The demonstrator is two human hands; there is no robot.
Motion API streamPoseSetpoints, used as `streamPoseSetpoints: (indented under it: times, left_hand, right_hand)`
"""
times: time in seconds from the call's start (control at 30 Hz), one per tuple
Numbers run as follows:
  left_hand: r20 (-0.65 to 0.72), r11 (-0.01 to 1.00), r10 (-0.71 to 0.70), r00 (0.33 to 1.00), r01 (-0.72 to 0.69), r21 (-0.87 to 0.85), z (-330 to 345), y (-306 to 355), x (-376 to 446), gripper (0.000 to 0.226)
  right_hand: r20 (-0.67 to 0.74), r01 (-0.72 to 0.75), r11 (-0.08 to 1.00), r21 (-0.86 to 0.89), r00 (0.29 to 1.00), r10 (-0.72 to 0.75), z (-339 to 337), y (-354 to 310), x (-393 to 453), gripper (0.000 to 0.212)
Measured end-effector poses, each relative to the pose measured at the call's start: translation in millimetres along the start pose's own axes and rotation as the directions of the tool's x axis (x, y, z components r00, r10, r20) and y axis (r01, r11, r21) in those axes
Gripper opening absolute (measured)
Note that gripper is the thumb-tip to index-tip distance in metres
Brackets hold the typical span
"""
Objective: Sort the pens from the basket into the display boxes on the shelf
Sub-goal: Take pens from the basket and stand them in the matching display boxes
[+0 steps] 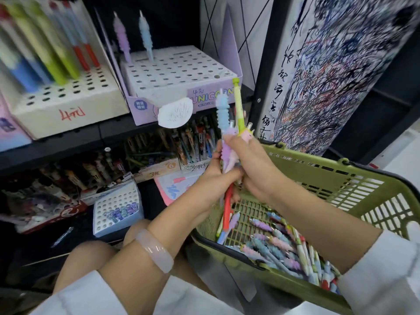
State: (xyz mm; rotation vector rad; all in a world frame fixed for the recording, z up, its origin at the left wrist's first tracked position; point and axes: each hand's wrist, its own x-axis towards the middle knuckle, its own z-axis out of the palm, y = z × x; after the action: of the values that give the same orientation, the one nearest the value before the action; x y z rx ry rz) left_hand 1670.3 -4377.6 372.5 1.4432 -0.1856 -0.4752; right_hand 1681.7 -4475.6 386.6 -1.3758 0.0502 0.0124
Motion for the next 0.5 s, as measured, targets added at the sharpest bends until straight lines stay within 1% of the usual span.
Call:
streamPoseSetpoints:
  times: [0.07,0.1,0.17,0.27,0.37,0.43,0.47,0.5]
  left_hand:
    - [-0.023,0.993,0.094,0.995,-0.091,0.081,-11.6,11.8,-8.1,0.002]
    - [-0.037,0.983,0.143,0.989,-0.138,0.117,-17.2,18.7,-13.5,0.006]
    - [-0.092,0.963,0.227,0.97,-0.21,0.167,-30.1,31.8,-24.7,0.014]
    - [-0.201,0.949,0.279,0.939,-0.237,0.208,-56.1,47.7,-40.1,0.019]
    - [-0.239,0.922,0.318,0.917,-0.24,0.304,-86.5,57.8,-56.6,0.019]
    - [-0.263,0.909,0.335,0.905,-0.237,0.344,-107.8,63.4,-69.0,0.024]
    - [-0.277,0.906,0.341,0.898,-0.234,0.354,-118.8,64.9,-74.3,0.027]
    - [-0.293,0.905,0.342,0.893,-0.229,0.359,-129.9,66.4,-78.8,0.03]
  right_hand:
    - [0.029,0.139,0.978,-0.153,0.99,-0.136,19.9,-14.4,-1.1,0.011]
    - [0.043,0.194,0.965,-0.178,0.981,-0.189,30.3,-20.5,-1.2,0.012]
    - [0.093,0.267,0.95,-0.16,0.963,-0.254,51.5,-29.7,-0.4,0.013]
    - [0.138,0.317,0.938,-0.139,0.944,-0.299,84.4,-35.4,1.4,0.014]
    - [0.177,0.301,0.949,-0.097,0.943,-0.282,118.3,-33.3,1.0,0.004]
    - [0.215,0.258,0.961,-0.097,0.948,-0.233,140.5,-30.8,2.3,0.032]
    - [0.23,0.214,0.973,-0.087,0.955,-0.19,151.0,-29.2,3.8,0.046]
    - [0.235,0.159,0.985,-0.059,0.962,-0.141,161.7,-28.8,5.7,0.055]
